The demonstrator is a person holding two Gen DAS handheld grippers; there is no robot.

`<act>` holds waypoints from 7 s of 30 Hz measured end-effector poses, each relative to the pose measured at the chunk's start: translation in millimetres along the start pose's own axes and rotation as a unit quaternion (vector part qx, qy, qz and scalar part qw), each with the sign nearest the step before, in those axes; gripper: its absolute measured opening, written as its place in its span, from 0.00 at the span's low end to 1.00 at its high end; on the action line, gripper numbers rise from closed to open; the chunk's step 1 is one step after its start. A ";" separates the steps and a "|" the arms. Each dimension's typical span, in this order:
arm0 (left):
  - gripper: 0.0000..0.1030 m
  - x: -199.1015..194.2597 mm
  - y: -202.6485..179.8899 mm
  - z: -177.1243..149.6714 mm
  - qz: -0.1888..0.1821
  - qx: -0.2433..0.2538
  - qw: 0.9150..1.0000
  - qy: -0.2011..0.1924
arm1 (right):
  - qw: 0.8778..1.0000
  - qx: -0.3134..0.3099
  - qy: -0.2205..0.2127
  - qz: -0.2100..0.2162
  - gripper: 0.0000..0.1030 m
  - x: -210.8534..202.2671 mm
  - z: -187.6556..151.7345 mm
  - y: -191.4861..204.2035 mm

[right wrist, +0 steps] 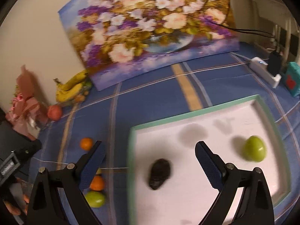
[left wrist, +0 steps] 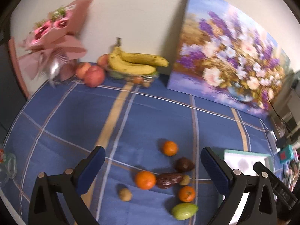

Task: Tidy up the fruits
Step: 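Move left tool to small tan round fruit while right tool moves to tangerine, then close left tool on the tan fruit while right tool grasps the tangerine, then carry the tan fruit in left tool while right tool carries tangerine to tray, then open left tool to drop tan fruit while right tool releases tangerine in tray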

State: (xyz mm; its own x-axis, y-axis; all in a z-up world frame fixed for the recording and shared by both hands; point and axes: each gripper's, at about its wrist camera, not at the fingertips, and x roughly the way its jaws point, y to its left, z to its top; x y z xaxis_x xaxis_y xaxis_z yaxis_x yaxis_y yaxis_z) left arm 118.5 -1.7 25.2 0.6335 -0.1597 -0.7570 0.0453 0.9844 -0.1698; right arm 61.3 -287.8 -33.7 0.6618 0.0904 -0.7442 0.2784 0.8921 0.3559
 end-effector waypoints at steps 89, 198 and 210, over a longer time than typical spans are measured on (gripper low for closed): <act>0.26 9.9 -47.3 -30.4 -0.096 0.001 0.991 0.092 | 0.989 0.015 0.068 -0.131 0.36 -13.8 2.7 -53.9; 0.70 56.5 -214.1 -135.0 -0.107 0.199 0.950 0.217 | 0.969 0.116 0.116 -0.184 0.55 -17.1 -17.8 -170.6; 0.95 55.0 -210.4 -128.1 -0.088 0.201 0.956 0.193 | 0.970 0.111 0.098 -0.191 0.75 -21.9 -14.8 -168.9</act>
State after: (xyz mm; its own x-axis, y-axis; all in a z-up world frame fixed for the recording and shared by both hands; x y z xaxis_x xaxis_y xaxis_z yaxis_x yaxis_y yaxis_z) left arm 44.9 -227.0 -61.5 0.2599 -0.2643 -0.9287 0.4679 0.8758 -0.1183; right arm -10.5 -433.9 -85.9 0.3415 -0.1256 -0.9315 0.6341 0.7623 0.1297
